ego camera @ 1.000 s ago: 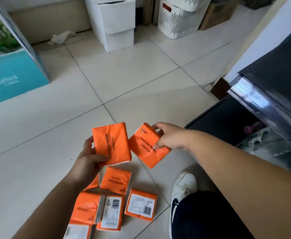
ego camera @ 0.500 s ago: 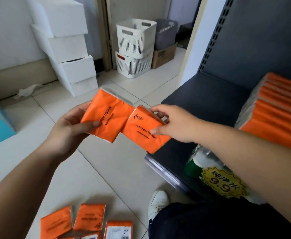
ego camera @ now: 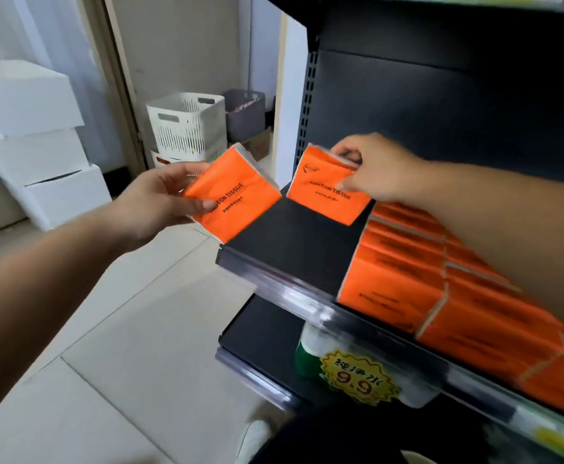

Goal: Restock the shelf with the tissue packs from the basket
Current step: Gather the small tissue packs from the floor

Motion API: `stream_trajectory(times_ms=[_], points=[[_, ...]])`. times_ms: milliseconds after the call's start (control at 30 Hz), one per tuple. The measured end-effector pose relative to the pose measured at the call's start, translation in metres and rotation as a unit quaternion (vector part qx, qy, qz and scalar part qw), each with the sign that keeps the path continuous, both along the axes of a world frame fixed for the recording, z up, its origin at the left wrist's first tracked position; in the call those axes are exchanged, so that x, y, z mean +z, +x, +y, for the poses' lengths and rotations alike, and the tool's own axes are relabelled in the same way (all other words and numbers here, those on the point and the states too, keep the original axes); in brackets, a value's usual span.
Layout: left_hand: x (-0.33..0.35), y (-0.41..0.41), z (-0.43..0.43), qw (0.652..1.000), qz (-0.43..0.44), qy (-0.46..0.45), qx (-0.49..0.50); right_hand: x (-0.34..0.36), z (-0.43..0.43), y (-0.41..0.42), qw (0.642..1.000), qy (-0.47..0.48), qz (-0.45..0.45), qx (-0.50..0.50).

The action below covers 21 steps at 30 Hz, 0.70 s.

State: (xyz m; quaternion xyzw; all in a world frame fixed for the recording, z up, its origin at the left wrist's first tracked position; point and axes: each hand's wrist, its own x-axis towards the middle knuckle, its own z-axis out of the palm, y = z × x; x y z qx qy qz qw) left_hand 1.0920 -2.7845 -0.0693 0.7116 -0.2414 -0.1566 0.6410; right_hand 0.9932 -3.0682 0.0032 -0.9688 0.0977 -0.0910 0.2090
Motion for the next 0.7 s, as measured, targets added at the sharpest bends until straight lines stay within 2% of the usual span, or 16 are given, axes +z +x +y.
stream_trajectory(times_ms=[67, 167, 333, 567, 700], points=[[0.002, 0.014, -0.027, 0.999, -0.015, 0.027, -0.023, 0.001, -0.027, 0.007, 0.998, -0.009, -0.014, -0.052], [0.003, 0.038, -0.067, 0.994, -0.047, 0.086, -0.049, -0.004, -0.059, 0.02, 0.993, 0.025, -0.043, -0.105], [0.001, 0.073, -0.135, 0.975, -0.129, 0.175, -0.04, -0.014, -0.091, 0.049, 0.981, 0.082, -0.1, -0.142], [-0.022, 0.09, -0.203, 0.948, -0.193, 0.251, -0.038, -0.029, -0.108, 0.094, 0.986, 0.013, -0.072, -0.153], [-0.036, 0.095, -0.224, 0.957, -0.182, 0.224, -0.039, -0.045, -0.114, 0.108, 0.986, -0.039, -0.045, -0.153]])
